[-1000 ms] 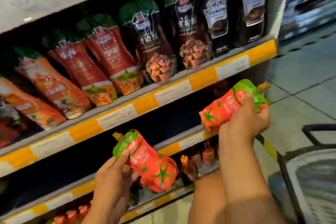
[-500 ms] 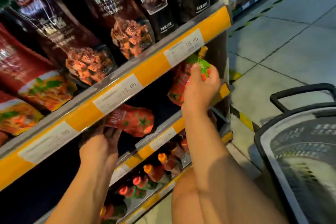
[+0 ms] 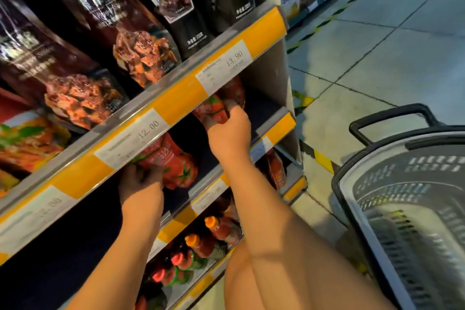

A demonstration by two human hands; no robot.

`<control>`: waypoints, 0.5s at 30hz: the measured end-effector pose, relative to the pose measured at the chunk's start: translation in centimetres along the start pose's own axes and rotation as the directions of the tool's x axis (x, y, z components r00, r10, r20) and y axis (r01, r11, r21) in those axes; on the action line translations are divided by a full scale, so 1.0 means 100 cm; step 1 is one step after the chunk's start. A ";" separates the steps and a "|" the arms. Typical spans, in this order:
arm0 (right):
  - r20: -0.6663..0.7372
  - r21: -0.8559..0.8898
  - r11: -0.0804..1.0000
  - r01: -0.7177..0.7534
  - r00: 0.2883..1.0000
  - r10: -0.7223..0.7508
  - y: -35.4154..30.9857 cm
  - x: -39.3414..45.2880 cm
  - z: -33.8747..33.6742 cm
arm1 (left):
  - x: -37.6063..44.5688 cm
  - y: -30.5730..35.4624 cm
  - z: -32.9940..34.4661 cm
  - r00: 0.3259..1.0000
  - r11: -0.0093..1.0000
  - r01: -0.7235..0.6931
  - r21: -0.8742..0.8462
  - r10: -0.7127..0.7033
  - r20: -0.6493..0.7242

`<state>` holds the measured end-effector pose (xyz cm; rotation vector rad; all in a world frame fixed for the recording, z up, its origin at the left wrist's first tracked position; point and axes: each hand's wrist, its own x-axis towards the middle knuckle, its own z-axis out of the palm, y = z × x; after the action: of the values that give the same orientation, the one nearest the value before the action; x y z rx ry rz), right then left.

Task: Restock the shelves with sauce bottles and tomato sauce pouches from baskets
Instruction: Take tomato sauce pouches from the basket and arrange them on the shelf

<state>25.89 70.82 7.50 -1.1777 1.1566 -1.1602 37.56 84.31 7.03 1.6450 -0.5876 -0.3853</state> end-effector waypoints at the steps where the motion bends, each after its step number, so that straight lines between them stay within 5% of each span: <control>1: 0.016 -0.070 0.997 0.017 1.000 -0.016 0.004 -0.001 0.000 | 0.001 -0.008 -0.001 0.999 1.000 0.007 0.028 -0.008 0.037; 7: 0.206 -0.488 0.861 0.144 0.977 -0.047 0.024 0.016 -0.022 | 0.008 -0.029 -0.002 0.988 0.983 0.041 0.180 -0.067 0.139; 15: 0.240 -0.602 0.770 0.210 0.968 -0.077 0.015 0.061 -0.069 | 0.017 -0.034 0.004 0.979 0.972 -0.004 0.236 -0.045 0.201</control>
<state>19.39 64.43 5.51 -1.8792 1.3558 -0.7418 39.24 83.26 3.77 1.8522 -0.7966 -0.5211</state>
